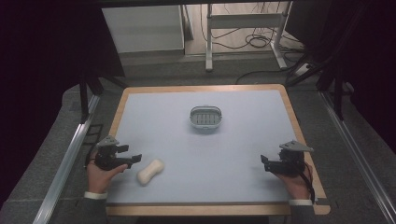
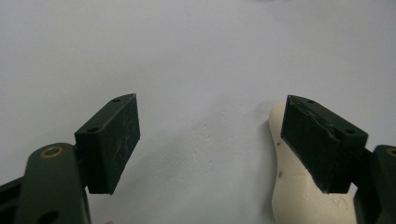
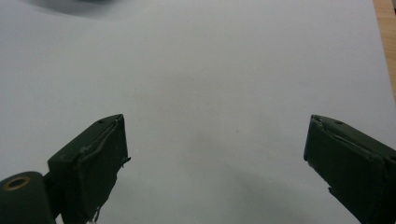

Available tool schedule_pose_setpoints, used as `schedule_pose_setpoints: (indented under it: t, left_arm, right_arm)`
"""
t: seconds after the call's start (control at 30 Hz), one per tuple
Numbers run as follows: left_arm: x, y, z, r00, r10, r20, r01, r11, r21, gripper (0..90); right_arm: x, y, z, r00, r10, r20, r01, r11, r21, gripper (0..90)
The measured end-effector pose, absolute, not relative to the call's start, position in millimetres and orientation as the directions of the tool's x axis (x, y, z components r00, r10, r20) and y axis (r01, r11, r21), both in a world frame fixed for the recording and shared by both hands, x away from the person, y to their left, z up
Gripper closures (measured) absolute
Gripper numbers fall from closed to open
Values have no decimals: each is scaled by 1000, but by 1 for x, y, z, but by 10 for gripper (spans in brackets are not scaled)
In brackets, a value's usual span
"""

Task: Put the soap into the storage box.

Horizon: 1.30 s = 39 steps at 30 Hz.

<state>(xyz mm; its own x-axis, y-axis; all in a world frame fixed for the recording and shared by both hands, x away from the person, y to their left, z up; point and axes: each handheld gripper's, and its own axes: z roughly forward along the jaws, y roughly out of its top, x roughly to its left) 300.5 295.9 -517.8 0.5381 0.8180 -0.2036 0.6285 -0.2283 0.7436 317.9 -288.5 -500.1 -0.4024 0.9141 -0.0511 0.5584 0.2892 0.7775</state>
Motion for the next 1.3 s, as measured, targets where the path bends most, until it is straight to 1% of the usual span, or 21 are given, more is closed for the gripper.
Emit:
schedule_pose_setpoints:
  t: [0.27,0.5,0.6,0.77,1.03,1.17,1.3]
  left_arm:
    - [300,298,-518,523,832,-185,631,-232,740,200]
    - [300,292,-522,504,850,-152,650,-257,715,199]
    - [300,291,-525,495,856,-150,665,-263,699,195]
    - [298,291,-527,489,859,-150,668,-258,698,195]
    - [296,292,-521,500,851,-162,656,-250,712,194]
    - [299,288,-519,505,854,-125,656,-285,699,195]
    - [301,285,-518,519,845,-134,656,-293,695,194]
  right_arm:
    - [320,-286,-501,-427,903,-47,560,305,770,60]
    - [323,-291,-510,-424,906,-13,593,288,752,60]
    - [323,-295,-510,-427,904,-15,589,291,754,60]
    - [323,-301,-510,-418,908,-21,584,287,760,60]
    - [322,-300,-512,-413,910,-33,585,292,756,60]
    - [320,-301,-514,-403,914,-44,585,295,755,60]
    - [317,-304,-512,-394,918,-40,585,284,760,60]
